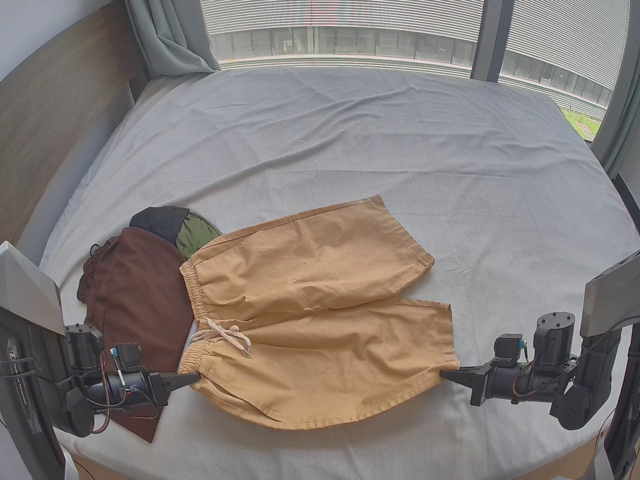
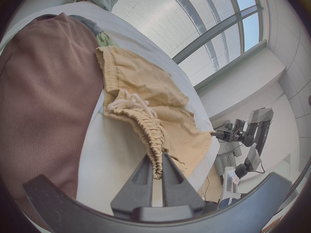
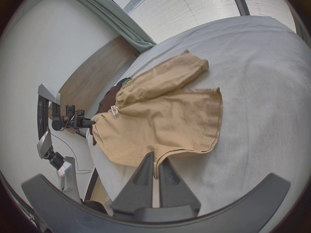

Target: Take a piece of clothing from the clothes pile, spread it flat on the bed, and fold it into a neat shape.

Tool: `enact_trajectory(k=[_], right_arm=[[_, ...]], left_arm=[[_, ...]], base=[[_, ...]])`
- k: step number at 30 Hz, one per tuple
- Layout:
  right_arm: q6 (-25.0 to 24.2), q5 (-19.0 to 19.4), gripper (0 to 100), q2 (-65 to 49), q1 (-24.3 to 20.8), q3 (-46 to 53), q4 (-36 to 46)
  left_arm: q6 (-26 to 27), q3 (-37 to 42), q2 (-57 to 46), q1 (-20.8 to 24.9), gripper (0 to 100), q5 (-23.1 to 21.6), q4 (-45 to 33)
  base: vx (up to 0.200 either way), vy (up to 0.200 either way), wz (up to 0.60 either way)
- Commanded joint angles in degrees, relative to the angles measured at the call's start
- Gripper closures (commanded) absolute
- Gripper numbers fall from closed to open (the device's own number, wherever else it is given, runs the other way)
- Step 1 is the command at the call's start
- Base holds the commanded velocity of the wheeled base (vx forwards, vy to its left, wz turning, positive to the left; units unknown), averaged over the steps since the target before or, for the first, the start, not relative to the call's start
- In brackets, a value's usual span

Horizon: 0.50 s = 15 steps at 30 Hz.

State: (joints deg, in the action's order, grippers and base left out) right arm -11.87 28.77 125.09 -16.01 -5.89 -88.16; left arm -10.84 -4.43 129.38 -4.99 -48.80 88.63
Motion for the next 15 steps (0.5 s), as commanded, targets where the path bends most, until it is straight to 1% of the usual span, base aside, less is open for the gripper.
enact_trajectory(k=[1,6,9,15], right_arm=[[-1.49,-0.03,100,-3.27,-0.17,-2.02,-0.08],[-3.86,-0.03,100,-5.2,-0.17,-3.6,-0.08],[-4.21,-0.03,100,-5.47,-0.17,-4.13,-0.08],[-4.12,-0.12,100,-5.64,-0.25,-4.13,-0.08]], left_arm=[[-3.05,-0.94,-5.28,1.47,100,0.02,0.06],[-7.09,-2.25,-7.56,2.17,100,0.55,0.06],[-8.85,-3.22,-8.53,2.17,100,0.72,0.06],[-10.08,-4.28,-9.32,2.26,100,0.99,0.06]], base=[[0.0,0.0,0.0],[0.0,0.0,0.0],[0.0,0.0,0.0],[0.0,0.0,0.0]])
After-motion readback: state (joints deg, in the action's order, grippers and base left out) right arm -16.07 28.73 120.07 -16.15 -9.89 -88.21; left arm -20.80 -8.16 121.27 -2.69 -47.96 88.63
